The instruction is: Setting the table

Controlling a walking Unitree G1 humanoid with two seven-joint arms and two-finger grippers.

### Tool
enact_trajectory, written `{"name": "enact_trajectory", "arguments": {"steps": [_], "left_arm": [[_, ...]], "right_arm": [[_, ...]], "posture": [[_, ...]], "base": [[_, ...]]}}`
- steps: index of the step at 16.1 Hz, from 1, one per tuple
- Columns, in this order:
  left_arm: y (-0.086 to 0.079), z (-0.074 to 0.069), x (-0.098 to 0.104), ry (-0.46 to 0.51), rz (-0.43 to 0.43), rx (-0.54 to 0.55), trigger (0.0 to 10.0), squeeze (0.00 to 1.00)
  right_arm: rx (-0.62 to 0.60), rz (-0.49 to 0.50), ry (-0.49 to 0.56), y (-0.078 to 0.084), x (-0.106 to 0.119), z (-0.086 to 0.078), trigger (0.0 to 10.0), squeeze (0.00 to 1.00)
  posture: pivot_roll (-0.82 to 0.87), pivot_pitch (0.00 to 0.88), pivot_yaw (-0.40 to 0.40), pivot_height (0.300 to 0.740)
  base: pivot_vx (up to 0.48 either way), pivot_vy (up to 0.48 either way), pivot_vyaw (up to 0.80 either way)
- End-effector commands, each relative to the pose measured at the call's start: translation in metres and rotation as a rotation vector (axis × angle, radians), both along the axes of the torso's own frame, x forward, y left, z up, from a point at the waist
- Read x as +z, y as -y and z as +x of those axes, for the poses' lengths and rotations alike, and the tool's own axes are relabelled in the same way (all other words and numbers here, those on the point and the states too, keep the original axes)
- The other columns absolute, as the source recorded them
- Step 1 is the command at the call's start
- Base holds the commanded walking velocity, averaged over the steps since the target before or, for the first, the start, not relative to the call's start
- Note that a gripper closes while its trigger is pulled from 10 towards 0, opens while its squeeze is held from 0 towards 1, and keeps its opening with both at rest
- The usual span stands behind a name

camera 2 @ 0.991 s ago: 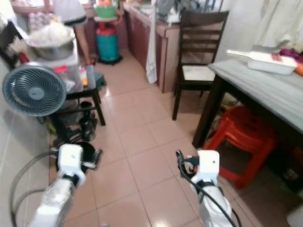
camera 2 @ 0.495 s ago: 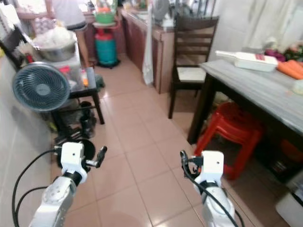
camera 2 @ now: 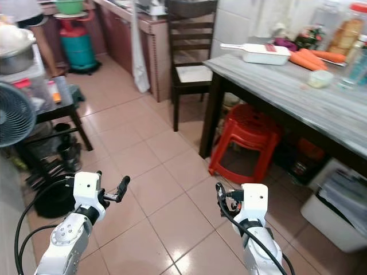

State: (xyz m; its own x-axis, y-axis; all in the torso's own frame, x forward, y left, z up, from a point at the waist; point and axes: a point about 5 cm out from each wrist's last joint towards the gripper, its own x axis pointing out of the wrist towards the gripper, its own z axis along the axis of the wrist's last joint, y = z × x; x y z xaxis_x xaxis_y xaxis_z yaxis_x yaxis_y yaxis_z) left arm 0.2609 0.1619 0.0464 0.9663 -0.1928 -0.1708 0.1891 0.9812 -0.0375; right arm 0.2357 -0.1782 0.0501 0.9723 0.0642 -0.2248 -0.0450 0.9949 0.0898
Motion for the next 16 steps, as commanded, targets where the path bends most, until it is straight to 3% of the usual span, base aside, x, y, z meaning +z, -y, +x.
{"name": "enact_trajectory", "arguments": {"steps": [1, 4, 10, 14, 16], "left_arm": [[0.002, 0.002, 0.005, 0.014, -0.003, -0.019, 10.0, 0.0], [0.005, 0.004, 0.011, 0.049, -0.01, -0.041, 10.0, 0.0], [0.009, -0.002, 0.036, 0.139, -0.06, -0.04, 10.0, 0.0], [0.0, -0.012, 0.04, 0.138, -0.059, -0.04, 10.0, 0.0], [-0.001, -0.013, 0.037, 0.119, -0.054, -0.037, 10.0, 0.0]], "right_arm": [[-0.003, -0.005, 0.014, 0.002, 0.005, 0.0, 10.0, 0.0], [-0.001, -0.004, 0.05, 0.003, 0.011, -0.001, 10.0, 0.0], [-0.057, -0.011, 0.208, 0.001, 0.052, -0.007, 10.0, 0.0], [-0.081, -0.074, 0.237, 0.007, 0.058, -0.017, 10.0, 0.0], [-0.095, -0.101, 0.206, 0.009, 0.053, -0.02, 10.0, 0.0]], "posture": [[-0.02, 0.0, -0.034, 0.74], [-0.02, 0.0, -0.036, 0.74], [-0.02, 0.0, -0.031, 0.74], [-0.03, 0.0, -0.027, 0.74], [-0.03, 0.0, -0.026, 0.74]], "base": [[0.0, 0.0, -0.8], [0.0, -0.188, -0.67], [0.0, -0.302, 0.0], [0.0, -0.334, 0.0], [0.0, -0.386, -0.7]]}}
